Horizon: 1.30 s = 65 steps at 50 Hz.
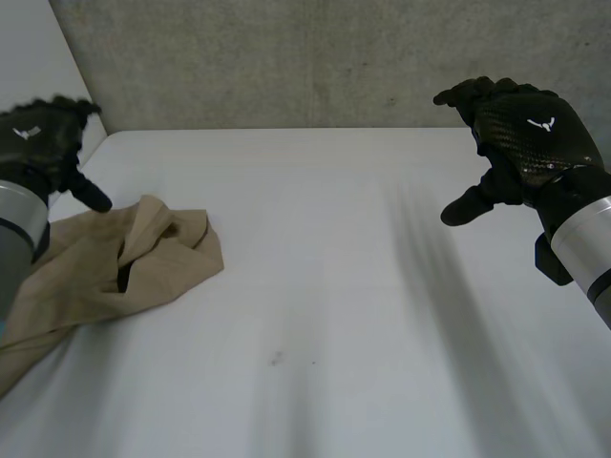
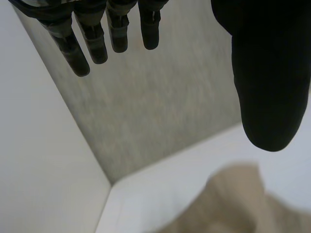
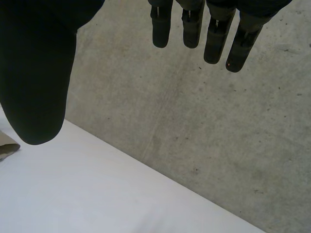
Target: Fold the shorts.
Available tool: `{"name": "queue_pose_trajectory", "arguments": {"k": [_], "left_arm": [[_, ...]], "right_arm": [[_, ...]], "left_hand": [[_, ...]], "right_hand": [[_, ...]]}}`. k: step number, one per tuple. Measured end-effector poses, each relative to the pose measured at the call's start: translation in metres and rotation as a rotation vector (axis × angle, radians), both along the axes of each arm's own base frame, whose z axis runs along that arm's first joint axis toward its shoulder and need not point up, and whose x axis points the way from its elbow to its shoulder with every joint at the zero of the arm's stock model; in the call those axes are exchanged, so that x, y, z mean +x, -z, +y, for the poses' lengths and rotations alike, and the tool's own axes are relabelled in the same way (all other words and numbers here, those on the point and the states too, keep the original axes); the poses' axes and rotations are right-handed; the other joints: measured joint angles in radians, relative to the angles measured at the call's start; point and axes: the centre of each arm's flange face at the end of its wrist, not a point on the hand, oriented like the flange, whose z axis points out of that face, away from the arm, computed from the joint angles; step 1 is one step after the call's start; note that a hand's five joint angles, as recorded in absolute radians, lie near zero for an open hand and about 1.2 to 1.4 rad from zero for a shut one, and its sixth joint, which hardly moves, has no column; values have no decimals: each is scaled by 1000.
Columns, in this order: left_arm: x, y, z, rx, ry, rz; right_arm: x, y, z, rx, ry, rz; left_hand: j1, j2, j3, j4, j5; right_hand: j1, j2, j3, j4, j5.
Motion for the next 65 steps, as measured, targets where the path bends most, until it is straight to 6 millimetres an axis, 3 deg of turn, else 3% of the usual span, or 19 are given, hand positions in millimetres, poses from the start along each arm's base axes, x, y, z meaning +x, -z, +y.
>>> {"name": "queue_pose_trajectory", "arguments": {"k": [8,15,16,19,20,21,28,29,35,39,42,45,49,52,54,55,58,59,65], "left_arm": [[4,65,-37,163,-17,-163],[4,94,-49,233,-13,-187],[3,97,-50,238,-11,-186],[2,98,-51,240,-8,-185],[1,98,-52,240,-3,-184],[-4,92,-52,217,6,-177],[-27,36,-44,54,53,-120],[-38,10,-37,-17,80,-85],[-83,-64,2,-212,219,34],[-108,-92,32,-285,308,85],[-122,-97,49,-295,362,101],[-130,-90,56,-276,391,99],[-150,-54,64,-179,452,63],[-169,-2,73,-41,508,-5],[-173,14,77,7,523,-31],[-176,31,81,61,536,-64],[-176,44,86,118,545,-99],[-174,48,88,144,546,-116],[-159,32,88,154,510,-115]], "right_arm": [[0,1,0,1,-1,2],[0,2,0,4,-2,4],[0,2,0,5,-2,4],[1,3,-1,7,-2,5],[1,4,-1,10,-1,6],[1,6,-2,15,-1,8],[1,7,-4,16,3,12],[0,7,-5,16,7,14],[-4,5,-10,11,27,14],[-7,5,-13,10,39,13],[-8,5,-14,10,45,12],[-9,5,-15,10,47,12],[-10,5,-16,11,51,12],[-10,6,-16,14,52,14],[-10,7,-17,16,52,15],[-10,8,-17,21,52,17],[-9,11,-19,30,52,22],[-9,12,-20,33,52,24],[-6,24,-28,68,49,46]], "left_hand": [[0,0,0,0,0],[62,57,51,58,53],[239,229,221,215,207],[239,229,221,215,207],[707,650,624,636,614],[891,874,862,877,851],[915,979,965,979,914],[915,980,965,979,914],[916,981,967,979,914],[915,982,967,980,914],[915,982,967,982,914],[915,983,968,983,914],[915,983,968,983,914],[915,983,969,983,914],[915,983,969,983,914],[650,727,716,727,689],[348,455,451,455,420],[66,161,160,157,132],[11,19,24,21,9]], "right_hand": [[0,0,0,0,0],[0,0,0,0,0],[0,0,0,0,0],[0,0,0,0,0],[0,0,0,0,0],[0,0,0,0,0],[0,0,0,0,0],[0,0,0,0,0],[0,0,0,0,0],[0,0,0,0,0],[0,0,0,0,0],[0,0,0,0,0],[0,0,0,0,0],[0,0,0,0,0],[0,0,0,0,0],[0,0,0,0,0],[0,0,0,0,0],[0,0,0,0,0],[0,0,0,0,0]]}}
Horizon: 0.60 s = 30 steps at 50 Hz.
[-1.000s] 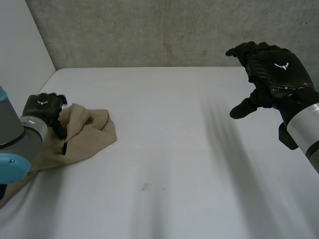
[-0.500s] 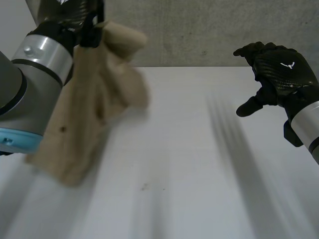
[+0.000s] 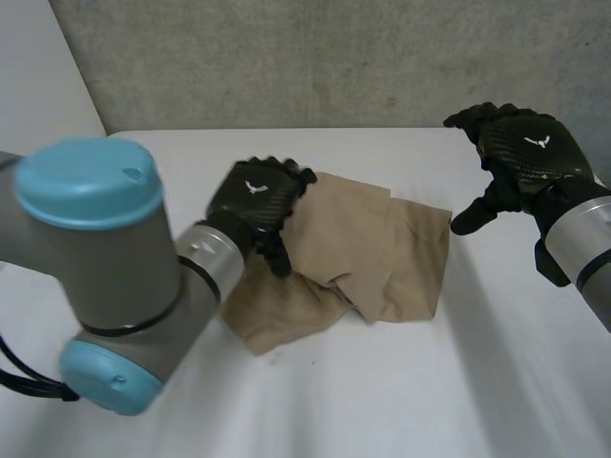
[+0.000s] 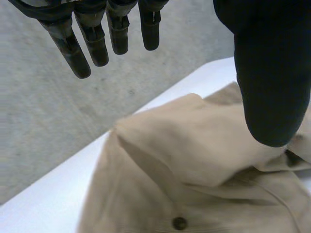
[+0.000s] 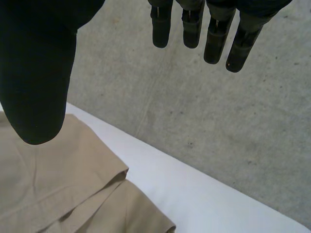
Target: Fold the shorts.
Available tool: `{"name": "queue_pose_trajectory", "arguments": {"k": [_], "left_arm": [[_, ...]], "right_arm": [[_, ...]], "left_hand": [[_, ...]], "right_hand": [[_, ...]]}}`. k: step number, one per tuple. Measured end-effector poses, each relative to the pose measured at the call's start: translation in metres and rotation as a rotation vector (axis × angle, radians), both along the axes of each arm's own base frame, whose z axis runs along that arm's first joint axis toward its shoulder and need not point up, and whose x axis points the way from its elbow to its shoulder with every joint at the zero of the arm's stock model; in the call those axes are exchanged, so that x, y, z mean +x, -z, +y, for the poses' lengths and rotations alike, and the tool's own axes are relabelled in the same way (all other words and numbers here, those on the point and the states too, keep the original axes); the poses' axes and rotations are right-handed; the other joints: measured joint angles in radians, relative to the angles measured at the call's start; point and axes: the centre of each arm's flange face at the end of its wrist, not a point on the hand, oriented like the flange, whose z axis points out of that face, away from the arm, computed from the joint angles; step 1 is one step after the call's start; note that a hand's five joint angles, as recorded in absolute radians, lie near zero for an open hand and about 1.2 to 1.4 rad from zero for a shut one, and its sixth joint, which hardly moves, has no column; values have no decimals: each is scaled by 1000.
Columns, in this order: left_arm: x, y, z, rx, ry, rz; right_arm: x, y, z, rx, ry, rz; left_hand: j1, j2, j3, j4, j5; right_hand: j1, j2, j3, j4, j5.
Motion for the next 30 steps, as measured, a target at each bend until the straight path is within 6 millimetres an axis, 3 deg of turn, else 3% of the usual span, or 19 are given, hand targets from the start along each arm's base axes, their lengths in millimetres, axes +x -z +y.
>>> {"name": "queue_pose_trajectory", "arguments": {"k": [5,8,10,11,13,14,19,30], "left_arm": [[30,-18,-11,-19,-85,27],[47,-18,-17,-14,-137,31],[47,-18,-17,-14,-137,31],[63,-13,-25,-4,-190,29],[66,-12,-26,-2,-200,29],[79,-3,-37,16,-249,19],[98,25,-63,80,-332,-17],[102,70,-88,219,-373,-51]], "right_arm": [[3,5,-3,21,-19,58],[6,8,-2,40,-47,110],[6,8,-2,40,-47,110],[8,12,-1,64,-74,154],[9,13,-1,70,-80,162],[12,17,-1,104,-102,183],[28,28,-2,185,-151,154],[66,61,-4,302,-187,104]], "left_hand": [[0,-1,0,0,0],[0,-1,0,0,0],[0,-1,0,0,0],[0,-1,0,0,0],[0,-1,0,0,0],[0,-1,0,0,0],[4,1,1,2,4],[4,10,3,8,8]], "right_hand": [[0,0,0,0,0],[0,0,0,0,0],[0,0,0,0,0],[0,0,0,0,0],[0,0,0,0,0],[0,0,0,0,0],[0,0,0,0,0],[0,0,0,0,0]]}}
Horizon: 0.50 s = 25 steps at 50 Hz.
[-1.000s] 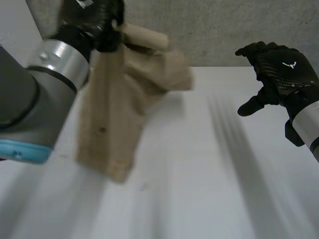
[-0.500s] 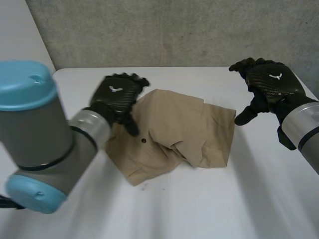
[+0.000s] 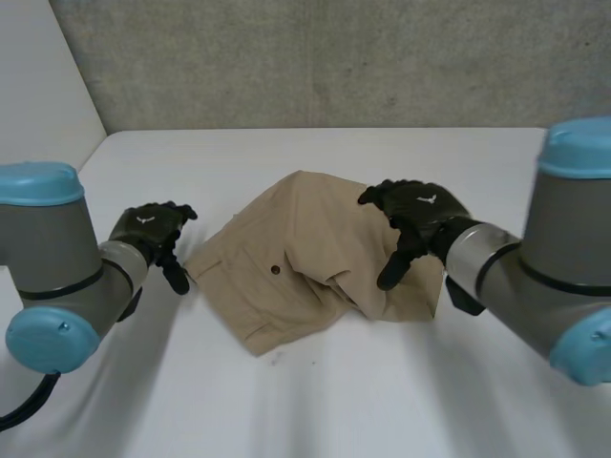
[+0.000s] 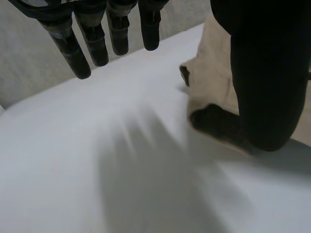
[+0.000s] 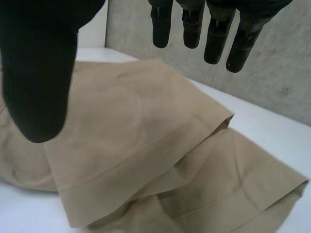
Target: Fold the shorts.
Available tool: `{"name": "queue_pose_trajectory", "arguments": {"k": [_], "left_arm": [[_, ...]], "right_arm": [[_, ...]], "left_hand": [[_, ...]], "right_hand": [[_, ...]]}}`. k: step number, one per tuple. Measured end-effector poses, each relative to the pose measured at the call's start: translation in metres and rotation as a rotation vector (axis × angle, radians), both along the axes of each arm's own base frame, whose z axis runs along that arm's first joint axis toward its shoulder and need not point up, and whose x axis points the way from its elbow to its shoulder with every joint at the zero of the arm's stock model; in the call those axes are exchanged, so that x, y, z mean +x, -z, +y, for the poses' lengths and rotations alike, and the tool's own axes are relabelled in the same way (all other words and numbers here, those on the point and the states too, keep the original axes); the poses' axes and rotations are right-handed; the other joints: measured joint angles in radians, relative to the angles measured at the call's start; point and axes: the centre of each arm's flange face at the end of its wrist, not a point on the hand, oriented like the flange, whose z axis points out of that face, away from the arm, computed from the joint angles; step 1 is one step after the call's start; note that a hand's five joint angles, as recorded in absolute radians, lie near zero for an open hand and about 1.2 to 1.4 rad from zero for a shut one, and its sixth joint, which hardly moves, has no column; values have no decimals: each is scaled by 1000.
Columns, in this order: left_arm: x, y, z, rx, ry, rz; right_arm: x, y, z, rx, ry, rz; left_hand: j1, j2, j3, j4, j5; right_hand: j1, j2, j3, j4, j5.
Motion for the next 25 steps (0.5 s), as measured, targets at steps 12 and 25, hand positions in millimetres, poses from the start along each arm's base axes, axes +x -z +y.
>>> {"name": "queue_pose_trajectory", "arguments": {"k": [12,25], "left_arm": [[-17,7,-5,46,6,82],[-32,2,-16,-1,36,92]], "right_arm": [[24,37,-6,37,9,56],[37,31,-5,-14,0,41]], "left_hand": [[144,133,122,130,136],[890,949,940,950,910]], "right_hand": [[72,99,101,77,80],[769,959,960,953,920]]}}
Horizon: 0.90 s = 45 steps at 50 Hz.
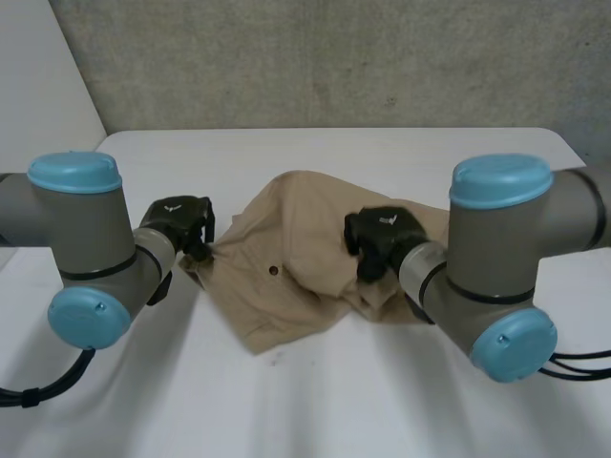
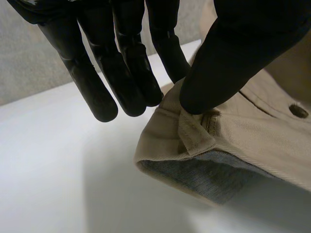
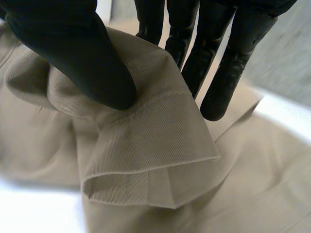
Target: Fold the shorts.
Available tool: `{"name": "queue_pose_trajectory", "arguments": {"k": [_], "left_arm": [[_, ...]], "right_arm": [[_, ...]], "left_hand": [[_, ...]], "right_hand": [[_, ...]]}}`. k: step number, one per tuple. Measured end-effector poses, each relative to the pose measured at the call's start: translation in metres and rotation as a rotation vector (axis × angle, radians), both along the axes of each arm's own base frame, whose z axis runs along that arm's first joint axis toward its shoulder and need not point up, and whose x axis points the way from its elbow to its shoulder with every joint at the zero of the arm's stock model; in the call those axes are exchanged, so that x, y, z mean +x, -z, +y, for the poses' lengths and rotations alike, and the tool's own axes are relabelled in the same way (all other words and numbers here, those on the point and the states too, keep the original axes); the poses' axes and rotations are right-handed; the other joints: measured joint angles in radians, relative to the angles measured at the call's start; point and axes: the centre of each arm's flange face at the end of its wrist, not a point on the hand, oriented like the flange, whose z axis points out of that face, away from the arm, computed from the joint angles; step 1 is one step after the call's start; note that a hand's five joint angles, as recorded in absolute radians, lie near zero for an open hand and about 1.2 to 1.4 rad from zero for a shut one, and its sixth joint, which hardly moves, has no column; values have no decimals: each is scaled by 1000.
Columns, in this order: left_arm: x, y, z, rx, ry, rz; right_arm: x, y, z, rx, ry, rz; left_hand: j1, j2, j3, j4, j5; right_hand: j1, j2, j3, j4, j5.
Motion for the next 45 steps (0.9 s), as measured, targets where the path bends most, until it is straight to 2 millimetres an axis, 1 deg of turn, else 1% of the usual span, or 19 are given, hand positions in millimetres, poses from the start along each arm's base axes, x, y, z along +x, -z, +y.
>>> {"name": "queue_pose_trajectory", "arguments": {"k": [2,3,6,7,8,11,13,14,17,18,19,21,24,25,29,30,35,40,45], "left_arm": [[0,0,0,0,0,0],[-2,-7,0,-22,4,7],[-4,-18,0,-50,6,17],[-5,-28,0,-76,8,27],[-5,-28,0,-76,8,27],[-5,-56,5,-141,12,55],[-5,-65,8,-162,15,64],[-5,-78,12,-193,20,78],[-5,-100,22,-242,30,102],[-4,-112,29,-270,36,116],[-4,-112,29,-270,36,116],[-2,-129,41,-309,48,135],[-2,-135,46,-321,54,141],[-3,-142,55,-337,68,149],[-6,-145,63,-343,85,154],[-10,-146,71,-344,105,157],[-19,-149,88,-344,151,166],[-23,-155,102,-355,179,178],[-20,-163,115,-376,193,192]], "right_arm": [[0,0,0,0,0,0],[-3,-27,-2,-84,20,-33],[-6,-53,0,-165,29,-53],[-10,-70,4,-219,28,-50],[-10,-70,4,-219,28,-50],[-17,-88,16,-285,0,17],[-20,-89,20,-293,-15,53],[-22,-89,24,-293,-29,87],[-33,-79,46,-256,-114,277],[-40,-72,57,-219,-162,377],[-40,-72,57,-219,-162,377],[-51,-66,70,-164,-228,509],[-54,-66,71,-152,-237,538],[-59,-71,64,-154,-207,536],[-60,-81,51,-176,-136,462],[-62,-95,34,-198,-36,321],[-72,-111,9,-182,103,89],[-75,-104,-4,-121,136,-1],[-68,-81,-13,-10,122,-50]], "left_hand": [[0,0,0,0,0],[0,1,0,0,0],[0,2,0,0,0],[0,2,0,0,0],[0,2,0,0,0],[0,2,0,0,0],[0,2,0,0,0],[0,2,0,0,0],[0,2,0,0,0],[0,2,0,0,0],[0,2,0,0,0],[0,2,2,1,0],[0,2,2,4,0],[0,2,2,4,0],[0,2,5,4,0],[0,2,5,4,0],[0,2,5,4,0],[0,2,6,4,0],[0,3,7,4,0]], "right_hand": [[0,0,0,0,0],[1,0,1,4,9],[1,0,1,4,12],[1,0,1,4,13],[1,0,1,4,13],[1,0,1,4,14],[1,0,1,4,14],[1,0,1,4,14],[-9,-10,-2,1,11],[-261,-250,-247,-244,-223],[-261,-250,-247,-244,-223],[-593,-683,-674,-651,-620],[-633,-734,-724,-721,-691],[-758,-949,-951,-948,-908],[-759,-953,-956,-949,-915],[-759,-953,-956,-949,-915],[-759,-953,-956,-949,-915],[-759,-953,-956,-949,-915],[-759,-953,-956,-949,-915]]}}
